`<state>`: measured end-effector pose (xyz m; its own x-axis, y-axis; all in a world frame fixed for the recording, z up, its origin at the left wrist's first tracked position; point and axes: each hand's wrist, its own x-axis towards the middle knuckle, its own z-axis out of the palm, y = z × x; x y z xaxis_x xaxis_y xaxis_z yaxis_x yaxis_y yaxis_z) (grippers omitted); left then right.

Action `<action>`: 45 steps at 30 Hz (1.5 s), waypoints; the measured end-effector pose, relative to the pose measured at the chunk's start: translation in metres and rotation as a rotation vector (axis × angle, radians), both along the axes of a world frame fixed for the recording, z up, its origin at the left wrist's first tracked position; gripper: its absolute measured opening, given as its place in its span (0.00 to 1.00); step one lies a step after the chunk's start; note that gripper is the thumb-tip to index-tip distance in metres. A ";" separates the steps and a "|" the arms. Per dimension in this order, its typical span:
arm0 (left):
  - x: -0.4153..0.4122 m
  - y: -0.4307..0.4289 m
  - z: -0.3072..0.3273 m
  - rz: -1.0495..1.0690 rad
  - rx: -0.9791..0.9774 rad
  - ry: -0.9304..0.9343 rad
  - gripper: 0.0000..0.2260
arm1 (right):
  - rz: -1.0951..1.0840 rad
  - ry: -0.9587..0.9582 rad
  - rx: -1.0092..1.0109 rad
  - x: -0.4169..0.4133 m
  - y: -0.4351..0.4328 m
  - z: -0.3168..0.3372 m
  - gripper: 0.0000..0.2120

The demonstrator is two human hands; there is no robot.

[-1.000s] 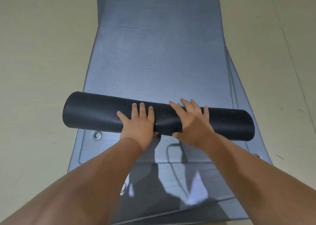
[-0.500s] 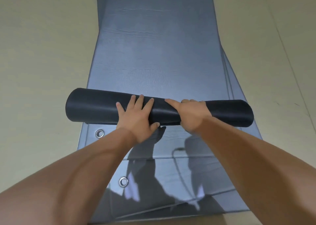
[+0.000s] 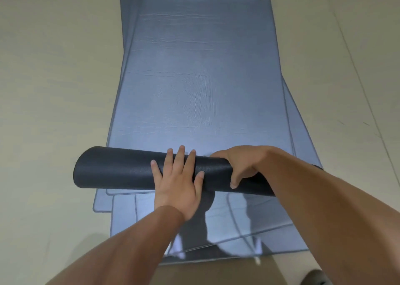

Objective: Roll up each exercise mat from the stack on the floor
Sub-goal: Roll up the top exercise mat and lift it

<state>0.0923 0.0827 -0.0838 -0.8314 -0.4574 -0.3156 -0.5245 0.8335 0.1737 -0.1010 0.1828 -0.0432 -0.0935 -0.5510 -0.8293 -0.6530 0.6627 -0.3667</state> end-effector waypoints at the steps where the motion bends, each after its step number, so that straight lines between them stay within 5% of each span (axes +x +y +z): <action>1: -0.003 -0.002 -0.001 -0.002 0.002 -0.030 0.33 | -0.032 0.024 -0.007 0.001 0.003 -0.004 0.45; 11: -0.085 -0.039 -0.004 0.061 0.079 -0.172 0.26 | 0.003 0.752 -0.314 0.061 0.050 -0.032 0.57; 17: -0.119 -0.058 -0.011 0.044 0.112 -0.283 0.25 | -0.068 0.748 -0.221 0.073 0.061 -0.063 0.63; 21: -0.113 -0.053 -0.001 0.218 0.121 0.030 0.24 | -0.067 0.749 -0.230 0.045 0.050 -0.066 0.56; 24: -0.078 -0.037 -0.003 0.023 -0.032 0.207 0.29 | -0.072 0.691 -0.210 0.018 0.039 -0.060 0.57; 31: -0.060 -0.041 -0.027 -0.145 -0.061 -0.094 0.58 | -0.124 0.469 -0.158 -0.030 0.016 -0.048 0.60; 39: -0.114 -0.070 -0.019 -0.142 -0.077 -0.247 0.51 | -0.066 0.681 -0.198 -0.015 0.011 -0.043 0.68; 45: -0.113 -0.073 -0.014 -0.152 -0.082 -0.251 0.49 | -0.085 0.742 -0.183 -0.018 0.003 -0.045 0.54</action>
